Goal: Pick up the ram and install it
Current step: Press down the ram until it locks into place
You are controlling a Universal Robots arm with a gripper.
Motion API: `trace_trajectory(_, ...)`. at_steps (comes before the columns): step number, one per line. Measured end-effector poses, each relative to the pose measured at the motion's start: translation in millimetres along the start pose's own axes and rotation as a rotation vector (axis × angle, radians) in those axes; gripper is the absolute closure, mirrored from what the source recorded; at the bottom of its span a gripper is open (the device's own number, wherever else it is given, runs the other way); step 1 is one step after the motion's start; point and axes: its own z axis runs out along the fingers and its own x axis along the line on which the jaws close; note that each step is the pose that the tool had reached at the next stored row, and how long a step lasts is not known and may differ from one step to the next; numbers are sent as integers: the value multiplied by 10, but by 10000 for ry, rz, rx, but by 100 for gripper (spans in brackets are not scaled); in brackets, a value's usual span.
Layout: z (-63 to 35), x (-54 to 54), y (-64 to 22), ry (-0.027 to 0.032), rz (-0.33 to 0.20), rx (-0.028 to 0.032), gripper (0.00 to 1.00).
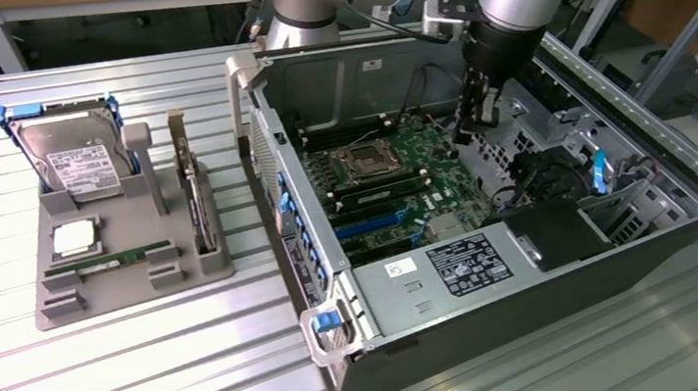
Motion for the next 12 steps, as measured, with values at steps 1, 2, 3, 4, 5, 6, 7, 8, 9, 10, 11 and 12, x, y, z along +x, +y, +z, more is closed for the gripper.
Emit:
trace_trajectory(1, 0, 0, 0, 1, 132, 7, 90)
trace_trajectory(2, 0, 0, 0, 6, 402, 21, 90)
trace_trajectory(3, 0, 0, 0, 8, 543, 28, 90)
trace_trajectory(4, 0, 0, 0, 10, 659, 34, 90)
trace_trajectory(5, 0, 0, 0, 13, 774, 40, 90)
trace_trajectory(6, 0, 0, 0, 15, 878, 46, 90)
trace_trajectory(7, 0, 0, 0, 18, 1025, 53, 90)
trace_trajectory(8, 0, 0, 0, 21, 1139, 60, 90)
trace_trajectory(9, 0, 0, 0, 24, 1234, 66, 90)
trace_trajectory(10, 0, 0, 0, 28, 1370, 75, 90)
trace_trajectory(11, 0, 0, 0, 33, 1535, 84, 90)
trace_trajectory(12, 0, 0, 0, 38, 1745, 97, 90)
